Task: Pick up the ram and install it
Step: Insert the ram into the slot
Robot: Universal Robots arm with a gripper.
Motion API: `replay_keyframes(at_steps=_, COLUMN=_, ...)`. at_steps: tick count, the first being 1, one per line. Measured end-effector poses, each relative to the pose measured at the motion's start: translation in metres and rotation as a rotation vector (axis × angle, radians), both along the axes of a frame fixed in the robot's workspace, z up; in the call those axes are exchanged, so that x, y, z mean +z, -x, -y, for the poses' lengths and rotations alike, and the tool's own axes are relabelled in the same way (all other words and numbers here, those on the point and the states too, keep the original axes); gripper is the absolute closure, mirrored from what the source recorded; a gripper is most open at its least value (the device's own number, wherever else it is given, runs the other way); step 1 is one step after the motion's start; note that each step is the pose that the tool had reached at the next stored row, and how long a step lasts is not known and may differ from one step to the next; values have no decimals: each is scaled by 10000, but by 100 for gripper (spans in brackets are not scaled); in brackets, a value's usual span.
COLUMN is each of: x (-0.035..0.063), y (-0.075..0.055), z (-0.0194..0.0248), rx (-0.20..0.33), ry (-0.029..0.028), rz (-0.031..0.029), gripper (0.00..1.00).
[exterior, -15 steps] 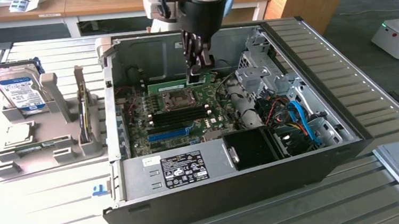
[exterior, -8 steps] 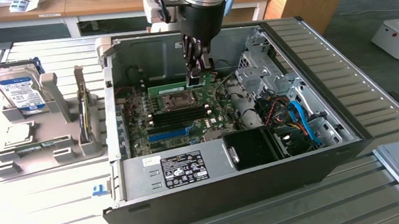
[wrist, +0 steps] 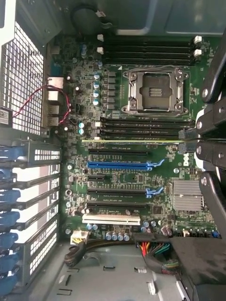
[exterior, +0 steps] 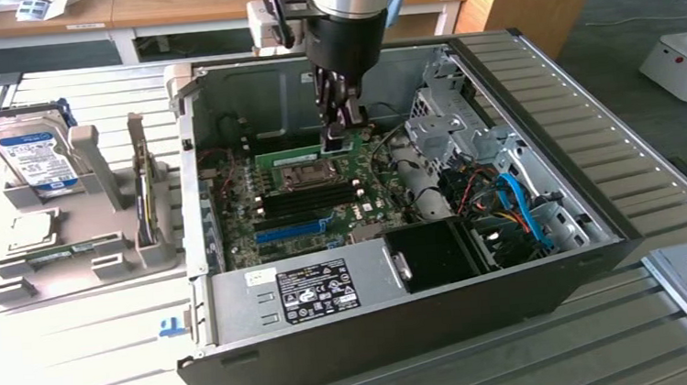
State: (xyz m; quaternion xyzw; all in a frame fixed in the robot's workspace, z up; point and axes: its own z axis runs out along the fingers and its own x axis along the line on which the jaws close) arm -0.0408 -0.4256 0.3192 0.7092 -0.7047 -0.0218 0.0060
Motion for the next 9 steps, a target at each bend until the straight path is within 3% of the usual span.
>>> replay_keyframes(at_steps=9, x=-72, y=0, z=0, rx=0, ry=0, rz=0, gripper=88)
